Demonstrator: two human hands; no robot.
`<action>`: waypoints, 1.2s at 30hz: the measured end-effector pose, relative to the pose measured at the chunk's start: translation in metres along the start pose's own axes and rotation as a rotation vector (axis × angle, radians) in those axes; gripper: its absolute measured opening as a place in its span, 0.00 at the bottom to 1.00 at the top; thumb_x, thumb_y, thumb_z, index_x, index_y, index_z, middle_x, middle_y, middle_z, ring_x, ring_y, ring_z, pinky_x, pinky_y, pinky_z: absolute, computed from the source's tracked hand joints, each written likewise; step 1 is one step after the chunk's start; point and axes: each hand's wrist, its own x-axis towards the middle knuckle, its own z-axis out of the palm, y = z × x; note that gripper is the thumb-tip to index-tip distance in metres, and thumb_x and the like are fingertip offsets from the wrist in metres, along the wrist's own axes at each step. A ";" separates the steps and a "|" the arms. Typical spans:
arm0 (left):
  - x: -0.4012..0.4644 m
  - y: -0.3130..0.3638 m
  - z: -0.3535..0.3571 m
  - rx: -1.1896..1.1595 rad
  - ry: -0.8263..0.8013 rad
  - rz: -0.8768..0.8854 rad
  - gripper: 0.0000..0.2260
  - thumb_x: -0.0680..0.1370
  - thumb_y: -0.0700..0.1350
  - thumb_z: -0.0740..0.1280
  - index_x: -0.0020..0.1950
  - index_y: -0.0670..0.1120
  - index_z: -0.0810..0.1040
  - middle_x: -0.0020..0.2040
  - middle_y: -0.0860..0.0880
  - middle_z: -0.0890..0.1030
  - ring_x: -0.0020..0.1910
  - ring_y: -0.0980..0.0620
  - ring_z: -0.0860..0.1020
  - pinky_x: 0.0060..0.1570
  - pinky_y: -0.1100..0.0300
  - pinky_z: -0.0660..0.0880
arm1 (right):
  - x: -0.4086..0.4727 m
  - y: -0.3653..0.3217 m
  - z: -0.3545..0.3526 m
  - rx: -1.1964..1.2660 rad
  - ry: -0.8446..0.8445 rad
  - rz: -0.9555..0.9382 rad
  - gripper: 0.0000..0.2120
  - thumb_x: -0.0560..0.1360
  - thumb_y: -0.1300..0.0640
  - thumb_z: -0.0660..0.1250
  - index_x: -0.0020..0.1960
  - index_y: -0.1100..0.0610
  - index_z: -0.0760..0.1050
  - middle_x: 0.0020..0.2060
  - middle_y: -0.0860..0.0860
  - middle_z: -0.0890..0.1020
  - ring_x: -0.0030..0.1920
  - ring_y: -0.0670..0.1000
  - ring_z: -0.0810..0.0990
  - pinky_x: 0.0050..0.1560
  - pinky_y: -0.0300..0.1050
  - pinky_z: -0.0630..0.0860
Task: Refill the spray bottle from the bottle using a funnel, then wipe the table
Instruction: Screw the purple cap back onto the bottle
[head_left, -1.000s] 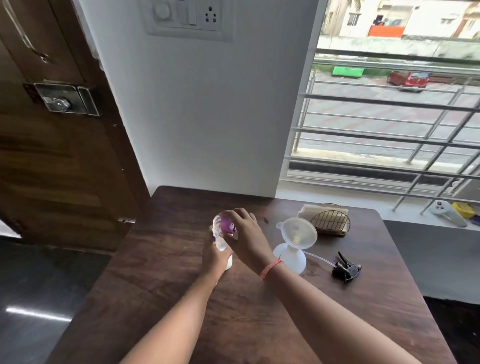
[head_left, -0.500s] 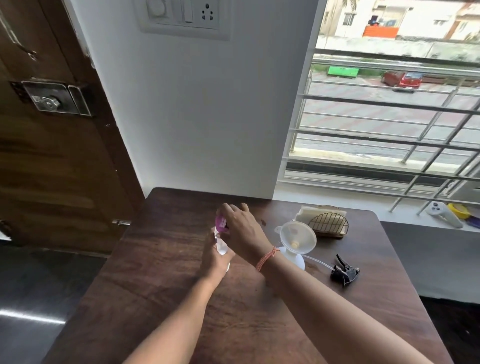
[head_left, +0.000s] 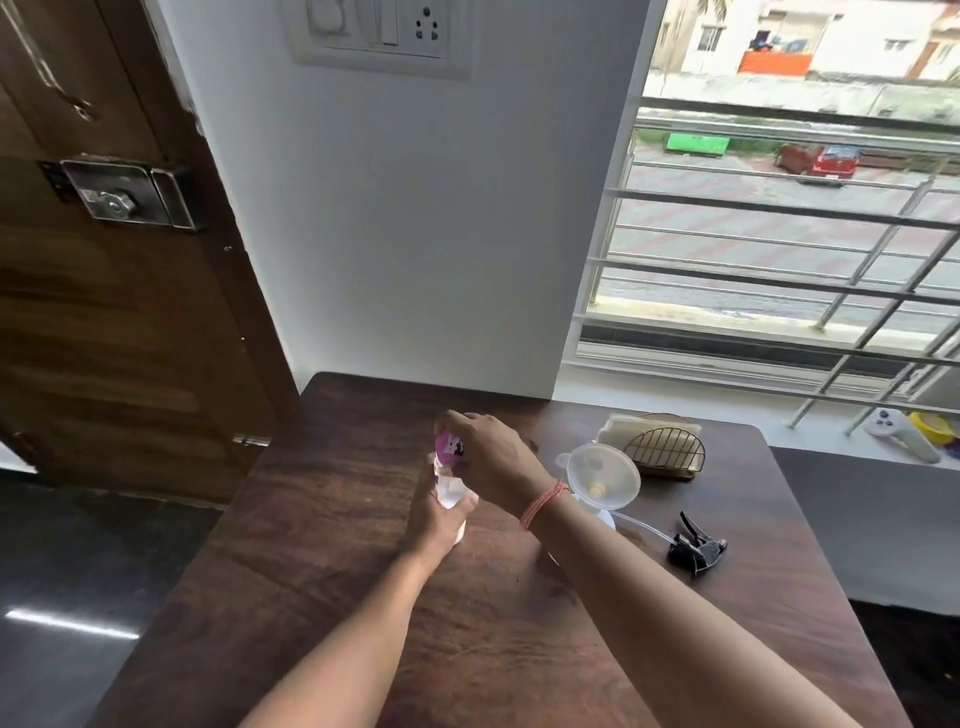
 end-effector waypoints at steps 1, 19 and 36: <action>-0.001 -0.001 0.000 -0.004 -0.003 -0.006 0.24 0.68 0.49 0.74 0.63 0.52 0.73 0.54 0.52 0.82 0.53 0.54 0.81 0.56 0.55 0.76 | 0.000 0.001 -0.002 0.010 -0.018 -0.023 0.18 0.68 0.59 0.71 0.56 0.51 0.74 0.49 0.50 0.80 0.48 0.55 0.78 0.40 0.44 0.72; -0.009 0.012 0.000 0.044 0.004 0.100 0.21 0.72 0.34 0.72 0.58 0.50 0.68 0.45 0.58 0.76 0.41 0.74 0.75 0.40 0.80 0.68 | -0.004 0.004 -0.015 -0.221 -0.038 0.215 0.29 0.65 0.27 0.64 0.43 0.53 0.73 0.39 0.52 0.80 0.41 0.57 0.80 0.38 0.45 0.73; -0.003 -0.001 -0.007 0.018 0.058 0.004 0.25 0.70 0.40 0.75 0.65 0.41 0.72 0.53 0.47 0.79 0.50 0.53 0.76 0.53 0.63 0.68 | 0.003 -0.006 -0.003 0.036 -0.040 0.000 0.20 0.66 0.58 0.73 0.57 0.51 0.76 0.49 0.52 0.74 0.45 0.57 0.78 0.44 0.50 0.78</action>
